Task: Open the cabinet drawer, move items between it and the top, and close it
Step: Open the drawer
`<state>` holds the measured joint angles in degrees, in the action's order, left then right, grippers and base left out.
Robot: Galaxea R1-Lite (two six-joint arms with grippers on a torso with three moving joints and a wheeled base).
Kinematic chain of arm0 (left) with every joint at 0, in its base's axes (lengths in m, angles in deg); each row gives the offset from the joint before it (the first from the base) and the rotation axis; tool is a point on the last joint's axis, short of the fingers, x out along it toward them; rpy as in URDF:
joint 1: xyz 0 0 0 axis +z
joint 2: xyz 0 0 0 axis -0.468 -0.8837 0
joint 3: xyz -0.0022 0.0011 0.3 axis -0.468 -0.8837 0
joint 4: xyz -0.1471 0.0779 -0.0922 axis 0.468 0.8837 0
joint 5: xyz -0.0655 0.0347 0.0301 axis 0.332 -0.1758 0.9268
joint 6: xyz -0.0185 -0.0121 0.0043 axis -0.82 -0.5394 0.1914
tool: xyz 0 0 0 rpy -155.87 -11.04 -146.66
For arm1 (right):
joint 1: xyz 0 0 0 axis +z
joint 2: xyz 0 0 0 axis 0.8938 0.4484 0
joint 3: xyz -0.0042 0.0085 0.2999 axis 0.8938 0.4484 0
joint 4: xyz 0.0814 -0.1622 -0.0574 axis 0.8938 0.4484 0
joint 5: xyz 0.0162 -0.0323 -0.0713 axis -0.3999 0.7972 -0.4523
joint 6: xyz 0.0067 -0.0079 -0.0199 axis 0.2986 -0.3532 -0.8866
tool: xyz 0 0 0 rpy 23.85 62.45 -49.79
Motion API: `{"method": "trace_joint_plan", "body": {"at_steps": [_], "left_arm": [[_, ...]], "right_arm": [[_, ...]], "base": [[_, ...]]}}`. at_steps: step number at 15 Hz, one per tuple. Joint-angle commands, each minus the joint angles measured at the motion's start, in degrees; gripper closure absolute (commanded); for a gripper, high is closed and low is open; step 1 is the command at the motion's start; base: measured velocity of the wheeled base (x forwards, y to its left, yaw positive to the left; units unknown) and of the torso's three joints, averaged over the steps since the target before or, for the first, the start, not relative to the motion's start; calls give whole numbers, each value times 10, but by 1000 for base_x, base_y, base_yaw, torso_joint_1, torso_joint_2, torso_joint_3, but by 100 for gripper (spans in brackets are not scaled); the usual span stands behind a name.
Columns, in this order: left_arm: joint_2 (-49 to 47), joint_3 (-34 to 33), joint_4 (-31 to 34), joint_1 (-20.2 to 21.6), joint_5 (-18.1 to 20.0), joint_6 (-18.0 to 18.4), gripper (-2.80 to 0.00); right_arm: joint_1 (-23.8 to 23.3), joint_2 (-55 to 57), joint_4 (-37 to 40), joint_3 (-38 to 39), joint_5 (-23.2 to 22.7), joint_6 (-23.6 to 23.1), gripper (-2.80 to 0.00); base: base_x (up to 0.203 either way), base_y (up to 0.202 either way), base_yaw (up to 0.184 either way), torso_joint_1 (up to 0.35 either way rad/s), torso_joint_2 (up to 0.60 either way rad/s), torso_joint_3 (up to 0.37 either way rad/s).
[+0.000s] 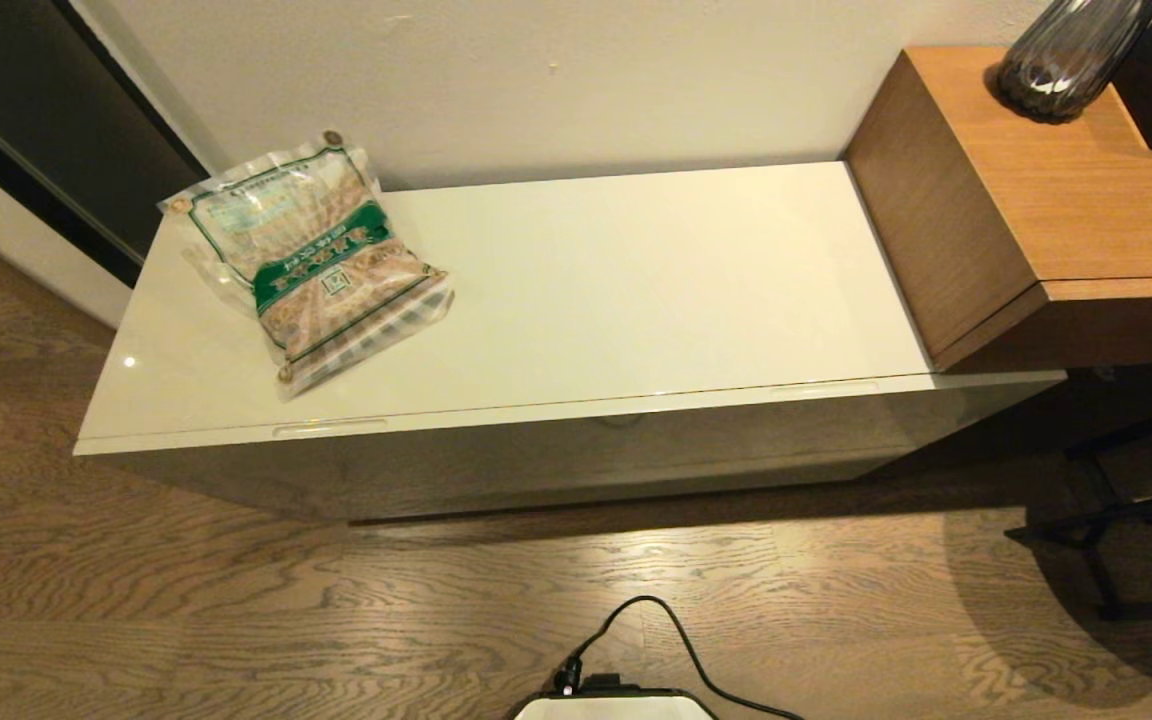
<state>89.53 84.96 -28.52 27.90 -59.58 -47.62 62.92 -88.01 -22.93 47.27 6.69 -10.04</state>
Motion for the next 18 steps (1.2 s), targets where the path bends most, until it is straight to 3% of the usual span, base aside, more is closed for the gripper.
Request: {"method": "trace_joint_plan", "body": {"at_steps": [1,12,14,16,18], "left_arm": [[-1,0,0,0,0,0,0],[-1,0,0,0,0,0,0],[0,0,0,0,0,-1,0],[-1,0,0,0,0,-1,0],[-1,0,0,0,0,0,0]], "right_arm": [[0,1,0,1,0,0,0],[0,1,-4,-6,5,-14,0],[0,16,38,-88,5,-18,0],[0,82,132,-265,0,24,0],[0,182,196,-382,-6,53,0]], "base": [[0,0,0,0,0,0],[0,0,0,0,0,0],[0,0,0,0,0,0],[0,0,0,0,0,0],[0,0,0,0,0,0]]}}
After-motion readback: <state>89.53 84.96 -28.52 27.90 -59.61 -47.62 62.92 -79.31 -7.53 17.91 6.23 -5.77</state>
